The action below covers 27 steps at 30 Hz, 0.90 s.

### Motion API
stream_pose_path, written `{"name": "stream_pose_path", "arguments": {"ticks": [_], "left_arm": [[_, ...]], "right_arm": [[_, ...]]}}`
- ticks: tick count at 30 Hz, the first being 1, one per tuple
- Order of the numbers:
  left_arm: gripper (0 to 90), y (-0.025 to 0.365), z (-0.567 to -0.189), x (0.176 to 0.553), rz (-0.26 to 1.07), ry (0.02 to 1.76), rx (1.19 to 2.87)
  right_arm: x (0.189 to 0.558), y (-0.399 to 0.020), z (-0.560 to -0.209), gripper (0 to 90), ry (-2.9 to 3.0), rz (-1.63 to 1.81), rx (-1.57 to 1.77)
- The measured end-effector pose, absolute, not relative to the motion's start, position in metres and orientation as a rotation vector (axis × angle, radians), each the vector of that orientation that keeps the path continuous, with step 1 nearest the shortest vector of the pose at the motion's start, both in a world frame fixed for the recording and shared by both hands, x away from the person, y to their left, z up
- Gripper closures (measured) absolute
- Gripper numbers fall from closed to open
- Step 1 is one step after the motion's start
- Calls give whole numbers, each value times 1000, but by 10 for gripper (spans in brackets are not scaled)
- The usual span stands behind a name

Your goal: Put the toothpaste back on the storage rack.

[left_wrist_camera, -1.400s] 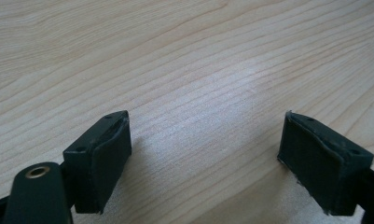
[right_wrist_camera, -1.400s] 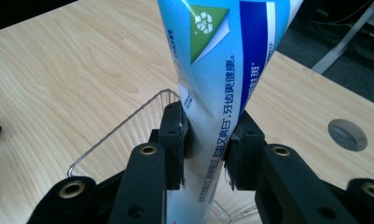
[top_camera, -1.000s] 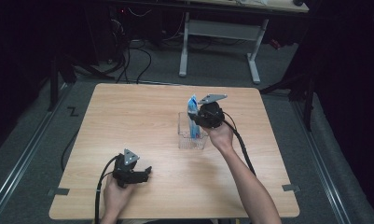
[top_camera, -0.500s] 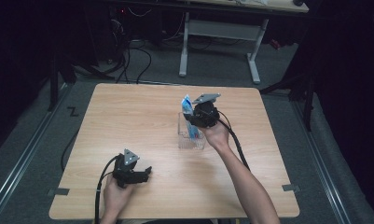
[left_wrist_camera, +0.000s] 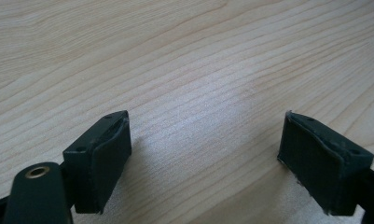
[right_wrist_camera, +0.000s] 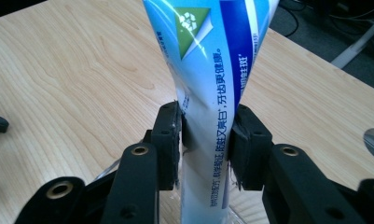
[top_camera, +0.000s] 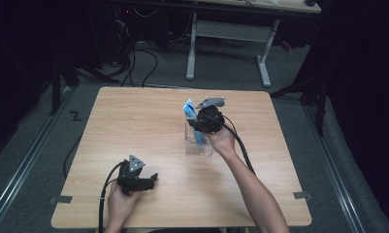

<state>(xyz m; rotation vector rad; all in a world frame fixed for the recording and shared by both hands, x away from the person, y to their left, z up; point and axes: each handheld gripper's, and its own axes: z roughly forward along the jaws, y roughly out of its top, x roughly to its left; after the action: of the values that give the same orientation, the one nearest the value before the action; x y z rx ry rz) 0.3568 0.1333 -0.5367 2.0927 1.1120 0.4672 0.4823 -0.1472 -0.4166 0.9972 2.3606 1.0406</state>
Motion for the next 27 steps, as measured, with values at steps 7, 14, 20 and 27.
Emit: {"name": "stream_pose_path", "arguments": {"ticks": [7,14,20,27], "left_arm": [[171,133,-537,357,467,1114,2089],[171,133,-537,357,467,1114,2089],[171,133,-537,357,467,1114,2089],[171,133,-537,357,467,1114,2091]], "right_arm": [[481,-143,-417,656,2344,1084,1001],[476,-146,-414,579,2346,1086,999],[471,-152,-410,568,2304,1133,994],[469,-169,-407,547,2276,1204,1050]]}}
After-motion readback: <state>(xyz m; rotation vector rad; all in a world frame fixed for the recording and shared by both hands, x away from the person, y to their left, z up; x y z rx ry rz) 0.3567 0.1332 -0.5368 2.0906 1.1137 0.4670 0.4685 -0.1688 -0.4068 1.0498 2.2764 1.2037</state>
